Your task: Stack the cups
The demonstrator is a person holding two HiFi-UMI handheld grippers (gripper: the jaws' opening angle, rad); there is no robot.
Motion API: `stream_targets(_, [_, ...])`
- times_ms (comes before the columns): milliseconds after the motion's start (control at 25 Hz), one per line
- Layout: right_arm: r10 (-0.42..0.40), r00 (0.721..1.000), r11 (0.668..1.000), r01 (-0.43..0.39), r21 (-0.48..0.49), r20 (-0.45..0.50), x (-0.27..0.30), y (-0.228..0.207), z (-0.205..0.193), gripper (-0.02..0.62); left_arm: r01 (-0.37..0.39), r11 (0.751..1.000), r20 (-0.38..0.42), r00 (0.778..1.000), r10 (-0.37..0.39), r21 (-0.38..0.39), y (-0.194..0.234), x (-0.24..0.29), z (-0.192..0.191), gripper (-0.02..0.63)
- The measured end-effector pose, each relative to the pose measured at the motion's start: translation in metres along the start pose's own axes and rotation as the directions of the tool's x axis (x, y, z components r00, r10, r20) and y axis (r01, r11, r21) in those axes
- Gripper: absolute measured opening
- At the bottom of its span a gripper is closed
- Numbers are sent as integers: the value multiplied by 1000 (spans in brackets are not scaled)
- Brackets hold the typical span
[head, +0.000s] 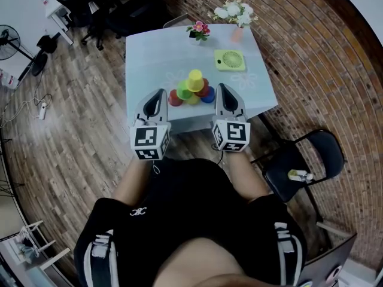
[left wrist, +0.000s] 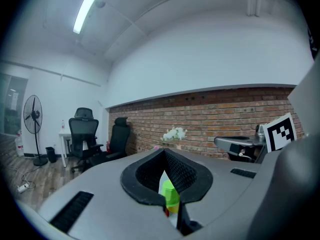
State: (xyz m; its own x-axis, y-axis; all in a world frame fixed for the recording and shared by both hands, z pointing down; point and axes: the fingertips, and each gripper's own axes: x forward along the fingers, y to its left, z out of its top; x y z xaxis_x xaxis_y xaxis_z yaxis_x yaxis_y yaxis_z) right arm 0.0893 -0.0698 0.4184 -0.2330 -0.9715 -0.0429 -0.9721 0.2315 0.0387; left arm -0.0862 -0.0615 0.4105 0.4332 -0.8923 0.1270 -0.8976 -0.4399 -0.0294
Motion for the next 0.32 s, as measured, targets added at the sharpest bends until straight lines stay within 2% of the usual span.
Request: stream_targets(320, [5,1000,1000,-5,10,-6,-3,0,-4,0,-5,1000,5,1000,5,5,-4,-3,1,2])
